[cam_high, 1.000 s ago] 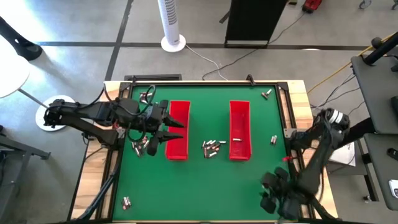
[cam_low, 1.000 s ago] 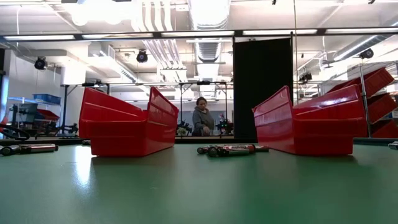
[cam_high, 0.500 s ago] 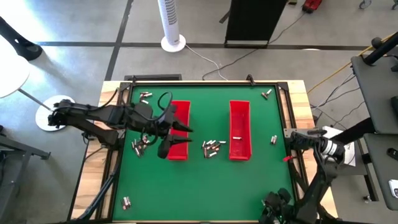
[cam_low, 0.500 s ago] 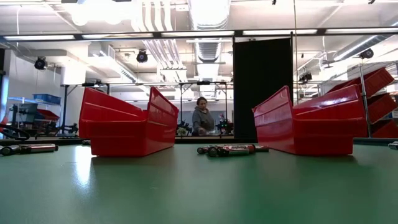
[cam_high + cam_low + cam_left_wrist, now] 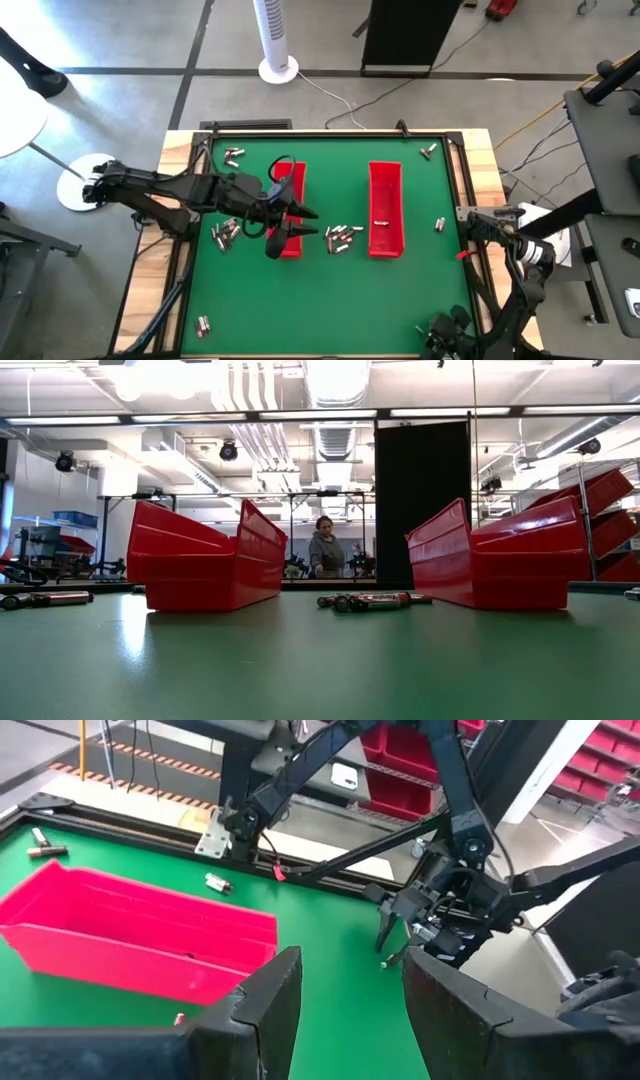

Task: Sort batteries
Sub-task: Put the silver battery into the right red bin

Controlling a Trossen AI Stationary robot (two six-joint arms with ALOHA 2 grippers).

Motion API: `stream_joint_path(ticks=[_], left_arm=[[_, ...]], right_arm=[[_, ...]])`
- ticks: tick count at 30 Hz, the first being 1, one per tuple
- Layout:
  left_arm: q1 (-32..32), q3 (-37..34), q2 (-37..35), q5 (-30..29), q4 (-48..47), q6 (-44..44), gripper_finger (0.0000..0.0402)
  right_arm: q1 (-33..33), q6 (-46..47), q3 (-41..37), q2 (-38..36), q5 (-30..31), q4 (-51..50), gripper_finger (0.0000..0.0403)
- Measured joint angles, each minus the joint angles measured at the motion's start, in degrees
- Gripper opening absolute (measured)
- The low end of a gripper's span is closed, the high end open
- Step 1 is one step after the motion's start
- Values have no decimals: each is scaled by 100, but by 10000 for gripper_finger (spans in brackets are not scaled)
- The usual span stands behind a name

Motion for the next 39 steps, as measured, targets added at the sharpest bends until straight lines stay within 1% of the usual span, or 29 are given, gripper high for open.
stream_joint_path(ticks=[6, 11, 13, 15, 19, 21, 25, 31, 33, 36, 39], left_arm=[[2, 0, -131, -4, 218, 7, 155], [4, 2, -222, -52, 265, 22, 155], [4, 2, -244, -57, 316, 49, 155], [4, 2, -260, -61, 419, 136, 155], [22, 2, -260, -202, 622, 256, 155], [32, 2, -260, -212, 686, 280, 155], [30, 2, -261, -214, 682, 223, 155], [30, 2, -280, -210, 684, 19, 155], [30, 2, -286, -207, 686, -56, 155], [30, 2, -293, -192, 686, -144, 155], [30, 2, -298, -165, 704, -174, 155]], right_arm=[[-45, -270, -12, 215, 162, 78, 96], [-154, -356, -14, 237, 306, 110, 44], [-242, -405, -14, 237, 379, 108, 30], [-381, -508, -32, 246, 585, 98, 23], [-825, -729, -97, 264, 1341, 46, 23], [-1063, -817, -143, 267, 1559, 55, 24], [-1441, -1203, -233, 269, 1826, 315, 25], [-1720, -2206, -528, 254, 2118, 1548, 25], [-1728, -2241, -634, 263, 2175, 1852, 26], [-1722, -2032, -743, 267, 2351, 1964, 33], [-1718, -1947, -862, 271, 2470, 2065, 55]])
